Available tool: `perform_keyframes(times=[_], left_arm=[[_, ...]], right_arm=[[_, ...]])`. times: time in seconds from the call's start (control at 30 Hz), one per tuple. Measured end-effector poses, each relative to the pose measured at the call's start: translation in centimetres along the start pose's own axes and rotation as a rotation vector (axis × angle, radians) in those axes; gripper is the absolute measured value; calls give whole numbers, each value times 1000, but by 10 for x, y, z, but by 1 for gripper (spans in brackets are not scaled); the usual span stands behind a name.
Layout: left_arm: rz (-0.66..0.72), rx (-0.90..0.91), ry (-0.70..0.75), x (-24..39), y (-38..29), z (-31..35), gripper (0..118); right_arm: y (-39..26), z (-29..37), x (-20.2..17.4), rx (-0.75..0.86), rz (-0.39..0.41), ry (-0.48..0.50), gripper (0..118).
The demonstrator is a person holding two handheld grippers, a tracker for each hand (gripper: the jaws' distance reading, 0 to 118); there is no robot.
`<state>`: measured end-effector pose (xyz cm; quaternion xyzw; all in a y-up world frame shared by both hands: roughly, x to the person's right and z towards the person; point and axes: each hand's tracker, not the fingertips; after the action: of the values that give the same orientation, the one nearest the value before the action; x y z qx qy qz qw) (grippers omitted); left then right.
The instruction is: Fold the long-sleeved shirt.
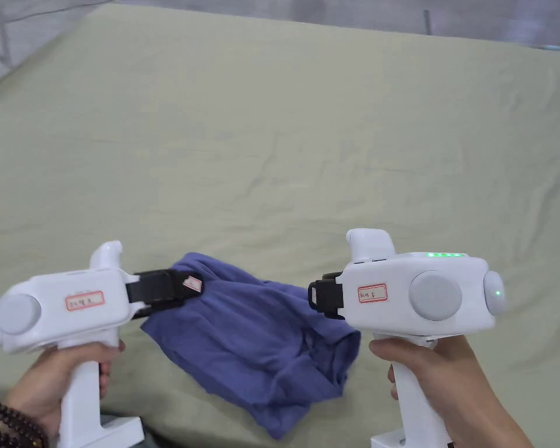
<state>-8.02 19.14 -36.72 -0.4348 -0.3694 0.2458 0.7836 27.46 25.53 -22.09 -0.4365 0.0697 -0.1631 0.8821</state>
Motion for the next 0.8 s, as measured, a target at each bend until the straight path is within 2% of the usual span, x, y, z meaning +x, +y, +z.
perform_keyframes(times=[0.2, 0.33, 0.37, 0.4, 0.43, 0.53, 0.63, 0.7, 0.73, 0.77, 0.8], left_arm=[[1, 90, 199, -107, 66, 110, 14], [88, 158, 293, -155, 79, 146, 14], [101, 179, 305, -157, 79, 148, 24], [98, 198, 285, -159, 78, 148, 62], [106, 216, 276, -157, 77, 148, 118], [88, 270, 265, -140, 78, 142, 118], [14, 294, 373, -116, 96, 137, 118], [16, 290, 354, -97, 88, 152, 118], [-3, 276, 288, -80, 87, 147, 118], [-41, 274, 242, -59, 83, 142, 111], [-102, 289, 218, -35, 79, 135, 88]], right_arm=[[37, -81, -79, -6, 143, 36, 2], [49, -114, -107, -31, 159, 83, 2], [49, -116, -109, -37, 159, 96, 2], [50, -118, -112, -44, 163, 107, 2], [50, -117, -114, -48, 173, 108, 2], [50, -109, -111, -48, 190, 104, 2], [50, -89, -101, -25, 184, 92, 2], [51, -72, -92, 4, 168, 82, 2], [51, -62, -88, 25, 161, 75, 2], [52, -51, -84, 41, 161, 66, 2], [53, -42, -80, 57, 164, 56, 2]])
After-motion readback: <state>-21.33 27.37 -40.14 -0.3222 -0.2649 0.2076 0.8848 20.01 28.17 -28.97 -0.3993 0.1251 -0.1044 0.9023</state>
